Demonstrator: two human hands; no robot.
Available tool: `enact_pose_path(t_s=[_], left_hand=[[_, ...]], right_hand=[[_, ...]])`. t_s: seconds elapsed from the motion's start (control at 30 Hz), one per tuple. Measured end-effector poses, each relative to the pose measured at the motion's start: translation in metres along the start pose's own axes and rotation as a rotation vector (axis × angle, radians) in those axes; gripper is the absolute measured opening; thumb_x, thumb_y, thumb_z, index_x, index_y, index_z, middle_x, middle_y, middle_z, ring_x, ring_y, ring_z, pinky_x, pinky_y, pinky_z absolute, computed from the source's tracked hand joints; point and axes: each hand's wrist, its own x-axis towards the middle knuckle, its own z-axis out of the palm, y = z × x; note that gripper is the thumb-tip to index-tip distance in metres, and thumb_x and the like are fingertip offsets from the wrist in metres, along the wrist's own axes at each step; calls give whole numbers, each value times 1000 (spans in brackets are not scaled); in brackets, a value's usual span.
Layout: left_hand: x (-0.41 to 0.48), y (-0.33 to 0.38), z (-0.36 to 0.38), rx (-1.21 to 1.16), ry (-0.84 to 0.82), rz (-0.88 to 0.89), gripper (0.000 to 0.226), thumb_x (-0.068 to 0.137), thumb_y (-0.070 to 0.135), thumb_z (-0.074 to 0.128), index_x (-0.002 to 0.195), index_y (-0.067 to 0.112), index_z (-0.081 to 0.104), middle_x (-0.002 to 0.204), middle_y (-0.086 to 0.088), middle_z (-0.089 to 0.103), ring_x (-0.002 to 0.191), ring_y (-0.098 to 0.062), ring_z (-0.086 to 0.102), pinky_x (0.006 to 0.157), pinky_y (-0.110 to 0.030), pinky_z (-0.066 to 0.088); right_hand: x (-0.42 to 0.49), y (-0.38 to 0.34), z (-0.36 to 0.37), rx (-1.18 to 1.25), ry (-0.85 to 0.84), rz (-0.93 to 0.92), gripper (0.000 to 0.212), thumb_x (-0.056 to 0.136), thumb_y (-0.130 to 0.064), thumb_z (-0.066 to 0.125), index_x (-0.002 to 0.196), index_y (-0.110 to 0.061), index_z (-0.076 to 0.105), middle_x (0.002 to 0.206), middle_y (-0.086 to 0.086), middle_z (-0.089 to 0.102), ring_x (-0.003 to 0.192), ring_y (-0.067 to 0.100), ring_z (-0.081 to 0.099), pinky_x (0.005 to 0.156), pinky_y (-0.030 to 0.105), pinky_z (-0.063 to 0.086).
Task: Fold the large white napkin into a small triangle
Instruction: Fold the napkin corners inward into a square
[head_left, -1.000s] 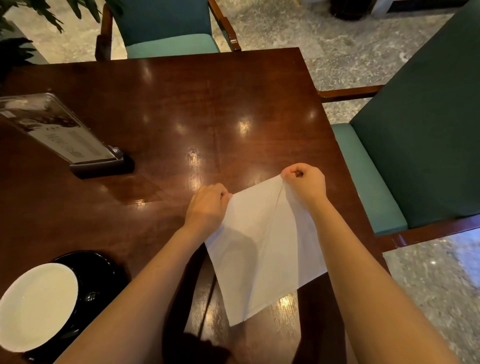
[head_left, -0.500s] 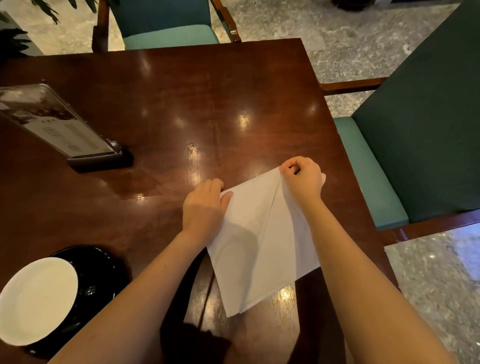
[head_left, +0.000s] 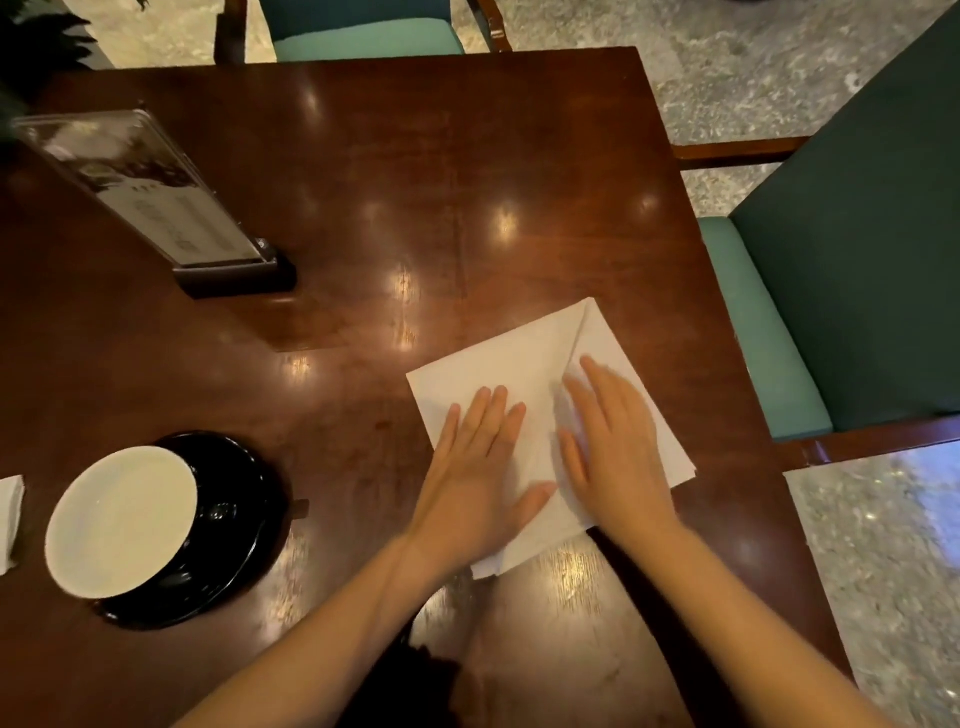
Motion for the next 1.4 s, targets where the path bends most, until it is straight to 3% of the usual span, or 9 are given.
enact_pose_path(t_s=[0.07, 0.13, 0.27, 0.37, 0.5, 0.73, 1.0, 1.2, 1.4], left_hand=[[-20, 5, -2, -34, -81, -20, 87, 80, 57, 38, 149, 18, 5, 155, 1, -11, 141, -14, -21, 115, -37, -11], [-42, 4, -2, -51, -86, -27, 83, 76, 51, 37, 149, 21, 9, 156, 3, -11, 141, -11, -22, 117, -37, -7], [-66, 3, -1, -357, 91, -78, 50, 81, 32, 42, 128, 18, 47, 148, 9, 26, 142, -4, 8, 111, -13, 8], [-69, 5, -1, -436, 233, -140, 29, 81, 15, 50, 108, 13, 60, 124, 4, 52, 122, -1, 37, 98, -1, 22], [-73, 7, 3, -411, 306, -143, 19, 80, 3, 60, 95, 13, 63, 97, 5, 60, 95, -1, 48, 84, -6, 36], [-74, 4, 11, -321, 397, -73, 14, 82, 11, 59, 89, 16, 70, 88, 8, 67, 87, -9, 59, 74, -30, 48], [-76, 4, 18, -247, 406, -70, 17, 82, 19, 59, 94, 16, 71, 90, 8, 68, 91, -8, 57, 79, -22, 43], [-74, 5, 19, -167, 429, 7, 15, 83, 15, 59, 92, 14, 72, 89, 6, 67, 88, -13, 58, 75, -28, 43], [-79, 9, 23, -7, 369, 98, 18, 80, 11, 60, 95, 10, 70, 104, -4, 67, 101, -21, 55, 94, -34, 40]], right_hand=[[-41, -9, 0, 56, -60, -62, 43, 92, -29, 51, 132, -14, 48, 144, 8, 43, 135, 22, 34, 112, 42, 27], [-68, -10, 4, 98, -130, -125, 40, 90, -34, 56, 126, -16, 53, 139, 3, 48, 132, 19, 38, 108, 41, 30], [-74, -4, 9, 27, -162, -282, 31, 89, -37, 59, 112, -17, 61, 129, 4, 56, 121, 21, 45, 101, 38, 35], [-67, -5, 8, -2, -135, -423, 23, 88, -32, 62, 106, -18, 64, 118, 2, 62, 110, 20, 49, 95, 32, 35], [-71, -6, 13, 31, -112, -432, 17, 91, -29, 59, 102, -19, 67, 114, -2, 64, 105, 18, 51, 92, 27, 34], [-66, -7, 15, 83, -96, -456, 17, 92, -30, 56, 96, -17, 67, 107, -2, 64, 98, 18, 54, 84, 30, 38], [-63, -10, 14, 158, -120, -448, 11, 90, -21, 58, 90, -15, 67, 96, -3, 64, 90, 20, 55, 78, 31, 40], [-69, -8, 6, 219, -130, -404, 8, 91, -20, 59, 92, -16, 66, 95, -5, 63, 90, 16, 54, 80, 29, 41], [-76, -4, 4, 205, -168, -400, 9, 92, -25, 59, 96, -20, 64, 99, -7, 61, 93, 15, 54, 84, 30, 39]])
